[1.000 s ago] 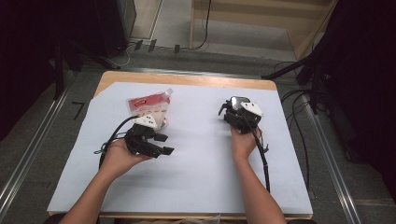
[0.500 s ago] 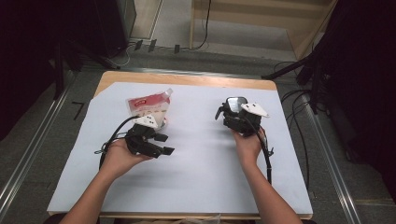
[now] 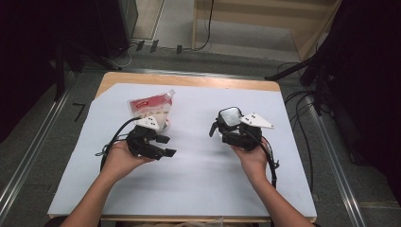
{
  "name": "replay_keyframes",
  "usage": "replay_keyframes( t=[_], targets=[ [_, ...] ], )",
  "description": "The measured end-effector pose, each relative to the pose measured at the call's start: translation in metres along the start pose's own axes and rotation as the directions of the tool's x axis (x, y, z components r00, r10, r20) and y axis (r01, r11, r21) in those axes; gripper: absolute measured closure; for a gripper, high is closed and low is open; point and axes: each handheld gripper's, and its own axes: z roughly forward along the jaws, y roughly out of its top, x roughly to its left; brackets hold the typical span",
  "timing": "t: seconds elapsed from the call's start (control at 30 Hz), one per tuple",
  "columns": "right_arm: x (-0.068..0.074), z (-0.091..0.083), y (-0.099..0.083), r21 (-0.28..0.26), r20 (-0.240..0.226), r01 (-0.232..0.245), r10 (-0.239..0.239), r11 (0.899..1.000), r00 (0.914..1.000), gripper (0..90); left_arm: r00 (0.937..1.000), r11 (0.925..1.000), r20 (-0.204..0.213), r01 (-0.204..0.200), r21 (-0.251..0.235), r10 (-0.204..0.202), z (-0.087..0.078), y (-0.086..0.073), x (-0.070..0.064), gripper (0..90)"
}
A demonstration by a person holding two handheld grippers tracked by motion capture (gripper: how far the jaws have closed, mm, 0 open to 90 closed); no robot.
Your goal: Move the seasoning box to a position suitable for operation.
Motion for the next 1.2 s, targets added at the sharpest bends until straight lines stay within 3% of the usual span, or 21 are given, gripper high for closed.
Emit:
replay_keyframes(
  t=[0.27, 0.43, 0.6, 0.7, 1.03, 1.07, 1.2],
  targets=[
    [0.013, -0.010, -0.007, -0.006, -0.069, 0.009, -0.009, 1.000, 0.9976, 15.3, 0.9999, 0.9999, 0.004, -0.014, 0.005, 0.014, 0.000, 0.001, -0.002, 40.1],
    [0.029, -0.006, -0.011, 0.001, -0.119, 0.018, -0.017, 1.000, 0.9927, 15.3, 0.9998, 0.9998, -0.007, -0.018, 0.003, 0.018, -0.002, 0.002, -0.001, 42.3],
    [0.040, -0.001, -0.015, 0.011, -0.156, 0.034, -0.032, 0.999, 0.9873, 15.3, 0.9999, 0.9996, -0.008, 0.007, -0.027, -0.007, -0.005, 0.001, 0.002, 43.8],
    [0.046, 0.004, -0.018, 0.021, -0.174, 0.042, -0.038, 0.999, 0.9841, 15.3, 0.9999, 0.9998, -0.012, 0.003, -0.017, -0.003, -0.006, 0.001, 0.003, 43.7],
    [0.070, 0.018, -0.031, 0.064, -0.242, 0.090, -0.073, 0.994, 0.9676, 15.3, 0.9999, 1.0000, -0.012, -0.001, -0.005, 0.000, -0.004, 0.001, 0.002, 43.5],
    [0.075, 0.021, -0.033, 0.079, -0.261, 0.106, -0.082, 0.991, 0.9617, 15.2, 1.0000, 1.0000, -0.009, -0.003, -0.005, 0.003, -0.002, 0.000, 0.002, 43.5],
    [0.084, 0.024, -0.038, 0.082, -0.285, 0.131, -0.103, 0.988, 0.9528, 15.2, 1.0000, 1.0000, -0.007, -0.005, 0.007, 0.005, 0.000, 0.001, 0.001, 43.4]
  ],
)
